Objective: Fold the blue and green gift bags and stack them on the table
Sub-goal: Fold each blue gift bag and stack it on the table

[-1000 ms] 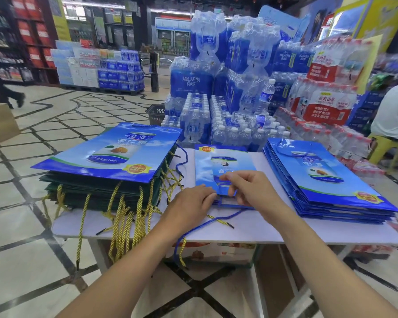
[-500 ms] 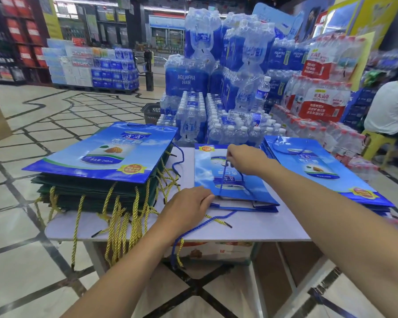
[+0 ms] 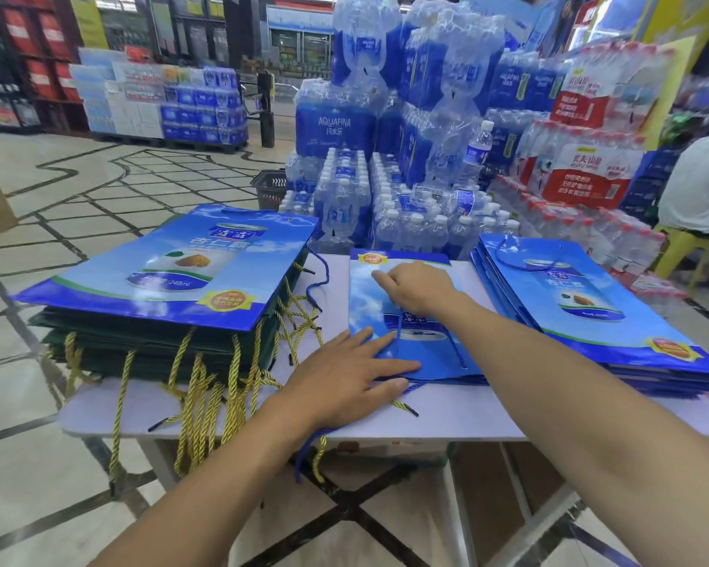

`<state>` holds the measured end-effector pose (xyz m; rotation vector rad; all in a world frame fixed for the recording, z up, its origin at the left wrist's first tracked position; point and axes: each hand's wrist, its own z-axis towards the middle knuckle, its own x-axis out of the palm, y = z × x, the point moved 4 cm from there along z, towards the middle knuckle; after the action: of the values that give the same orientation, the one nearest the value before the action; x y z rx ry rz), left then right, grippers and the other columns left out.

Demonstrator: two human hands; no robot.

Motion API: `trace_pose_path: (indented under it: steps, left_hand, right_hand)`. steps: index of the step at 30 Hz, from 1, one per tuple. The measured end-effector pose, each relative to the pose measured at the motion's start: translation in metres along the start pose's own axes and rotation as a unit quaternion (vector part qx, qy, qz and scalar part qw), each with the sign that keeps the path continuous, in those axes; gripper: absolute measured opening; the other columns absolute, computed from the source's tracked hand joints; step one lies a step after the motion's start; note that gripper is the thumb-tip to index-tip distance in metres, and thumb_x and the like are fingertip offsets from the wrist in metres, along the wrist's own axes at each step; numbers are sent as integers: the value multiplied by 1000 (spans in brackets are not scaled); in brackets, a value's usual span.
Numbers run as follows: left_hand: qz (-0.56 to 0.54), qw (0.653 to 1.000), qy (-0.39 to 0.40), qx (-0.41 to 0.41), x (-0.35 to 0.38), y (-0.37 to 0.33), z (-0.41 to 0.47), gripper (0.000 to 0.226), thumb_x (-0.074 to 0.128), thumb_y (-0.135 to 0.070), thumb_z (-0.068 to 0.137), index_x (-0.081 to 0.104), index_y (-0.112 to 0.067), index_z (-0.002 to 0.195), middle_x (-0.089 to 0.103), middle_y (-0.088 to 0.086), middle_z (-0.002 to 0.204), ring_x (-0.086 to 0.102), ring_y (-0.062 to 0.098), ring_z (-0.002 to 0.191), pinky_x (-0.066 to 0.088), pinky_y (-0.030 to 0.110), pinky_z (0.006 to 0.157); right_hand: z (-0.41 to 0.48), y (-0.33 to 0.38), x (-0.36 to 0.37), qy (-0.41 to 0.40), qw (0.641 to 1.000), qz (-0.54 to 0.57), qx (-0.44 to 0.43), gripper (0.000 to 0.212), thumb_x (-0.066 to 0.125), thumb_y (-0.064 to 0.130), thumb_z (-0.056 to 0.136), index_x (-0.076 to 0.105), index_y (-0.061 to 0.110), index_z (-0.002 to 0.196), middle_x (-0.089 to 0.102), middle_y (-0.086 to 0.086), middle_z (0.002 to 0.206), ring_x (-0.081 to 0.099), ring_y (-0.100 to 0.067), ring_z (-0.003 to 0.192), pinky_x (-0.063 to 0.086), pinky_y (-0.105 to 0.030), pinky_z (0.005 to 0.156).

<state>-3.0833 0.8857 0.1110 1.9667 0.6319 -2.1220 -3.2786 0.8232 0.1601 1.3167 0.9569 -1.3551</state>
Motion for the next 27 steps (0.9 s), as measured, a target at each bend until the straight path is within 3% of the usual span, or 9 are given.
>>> trace_pose_path:
  steps: [4,10,14,17,19,21,24,27]
  left_hand:
    - [-2,1000,7,-2,-1,-1,1,50,16,-69,103,25,-64,152,6,-13,172,-1,18,159,4,40,129]
    - [-8,1000,-2,-2,-3,-2,-1,48,17,-64,106,27,-62,152,11,-12,172,2,17,159,5,39,129]
    - [-12,999,-39,-22,-3,-2,-3,44,20,-56,108,35,-55,150,22,-9,170,9,19,159,8,44,128]
    - [-22,995,-70,-67,-3,1,-3,41,25,-56,107,42,-50,143,30,-10,166,16,19,157,7,48,128]
    - [-20,993,-87,-76,-4,2,-2,39,28,-56,106,44,-48,141,34,-10,164,21,21,155,15,47,126]
    - [-16,991,-104,-77,-5,2,-2,38,33,-55,105,47,-46,139,40,-11,160,29,21,151,26,43,121]
    - [-20,991,-103,-85,-5,5,-1,41,35,-56,104,48,-45,141,40,-12,160,30,19,151,30,41,119]
    - [-26,991,-96,-86,-6,4,-1,42,36,-56,104,48,-44,142,41,-13,159,30,19,152,30,42,120]
  right_hand:
    - [1,-4,2,-30,999,-36,-4,66,18,65,104,52,23,66,66,-2,82,61,-27,80,46,-38,71]
    - [1,-8,0,-36,998,-49,8,67,18,66,103,61,23,74,67,-2,87,61,-27,83,43,-37,71]
    - [-12,-19,-10,-44,997,31,53,64,23,64,104,61,19,79,66,-1,84,60,-29,83,46,-39,71]
    - [-41,-37,-11,-46,981,135,133,55,32,65,101,62,21,111,70,-3,108,62,-30,103,51,-44,87]
    - [-68,-50,-9,-37,978,94,183,59,36,65,99,53,20,132,65,-9,126,59,-34,116,50,-44,91]
    - [-94,-55,-7,-17,977,31,210,64,38,65,99,47,14,136,61,-15,129,57,-37,118,47,-44,83]
    - [-117,-50,-6,-1,977,18,213,65,35,67,100,47,14,135,62,-13,126,57,-35,115,45,-41,76]
    - [-124,-47,-9,18,956,145,256,63,41,62,100,44,15,142,58,-12,135,55,-34,120,46,-40,87]
